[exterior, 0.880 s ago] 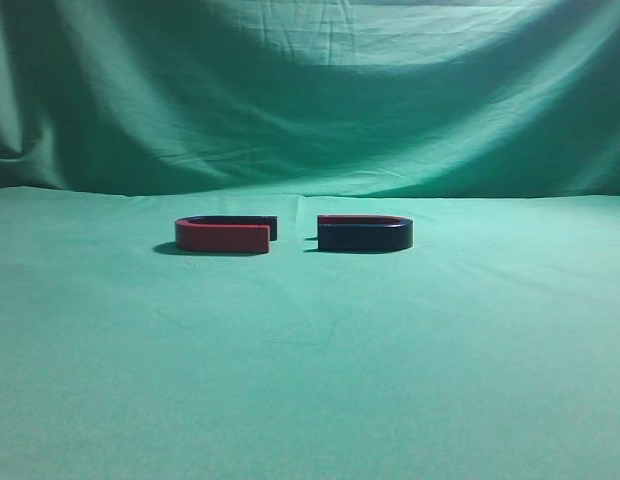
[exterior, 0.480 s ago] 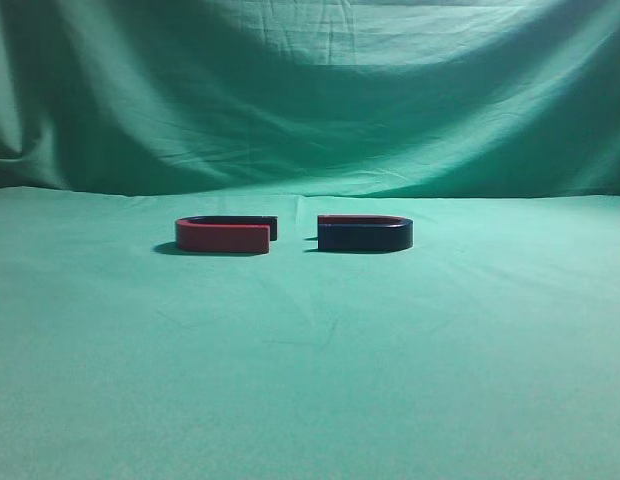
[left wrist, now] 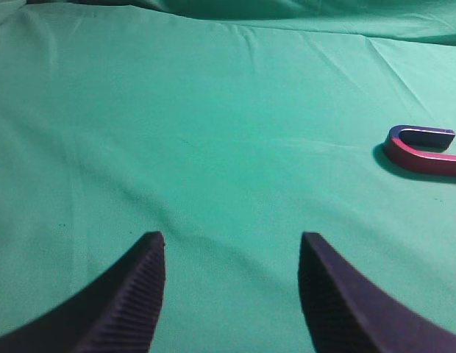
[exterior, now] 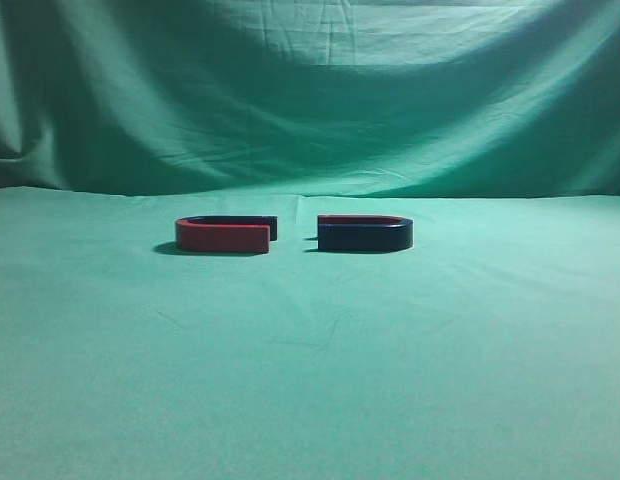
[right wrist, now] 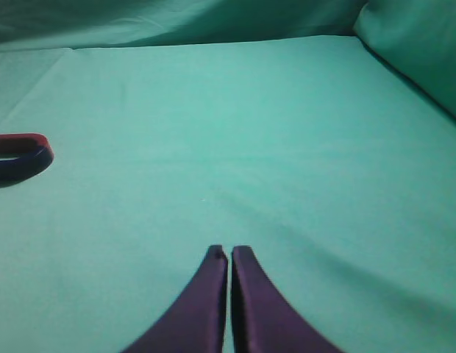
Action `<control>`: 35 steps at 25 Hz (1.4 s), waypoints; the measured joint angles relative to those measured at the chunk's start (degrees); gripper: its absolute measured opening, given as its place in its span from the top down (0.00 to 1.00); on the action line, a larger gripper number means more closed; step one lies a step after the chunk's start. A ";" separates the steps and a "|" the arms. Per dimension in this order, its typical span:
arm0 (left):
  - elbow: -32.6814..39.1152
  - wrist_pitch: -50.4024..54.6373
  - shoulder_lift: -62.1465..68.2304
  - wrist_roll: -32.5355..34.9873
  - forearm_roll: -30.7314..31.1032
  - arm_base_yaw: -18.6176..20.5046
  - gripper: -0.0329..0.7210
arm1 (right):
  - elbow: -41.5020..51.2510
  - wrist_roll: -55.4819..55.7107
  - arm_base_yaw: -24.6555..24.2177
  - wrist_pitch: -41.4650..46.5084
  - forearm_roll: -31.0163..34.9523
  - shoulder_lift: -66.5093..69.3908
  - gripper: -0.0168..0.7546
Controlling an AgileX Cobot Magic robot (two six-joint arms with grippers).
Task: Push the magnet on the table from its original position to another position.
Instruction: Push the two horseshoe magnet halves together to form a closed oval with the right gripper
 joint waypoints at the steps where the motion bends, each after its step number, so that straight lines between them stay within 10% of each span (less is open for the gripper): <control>1: 0.00 0.00 0.00 0.00 0.00 0.00 0.46 | 0.00 0.00 0.00 0.00 0.00 0.00 0.98; 16: 0.00 0.00 0.00 0.00 0.00 0.00 0.46 | -0.09 1.40 0.00 -32.42 6.60 0.00 0.98; 35: 0.00 0.00 0.00 0.00 0.00 0.00 0.46 | -35.87 -6.72 -0.25 22.41 14.70 51.16 0.98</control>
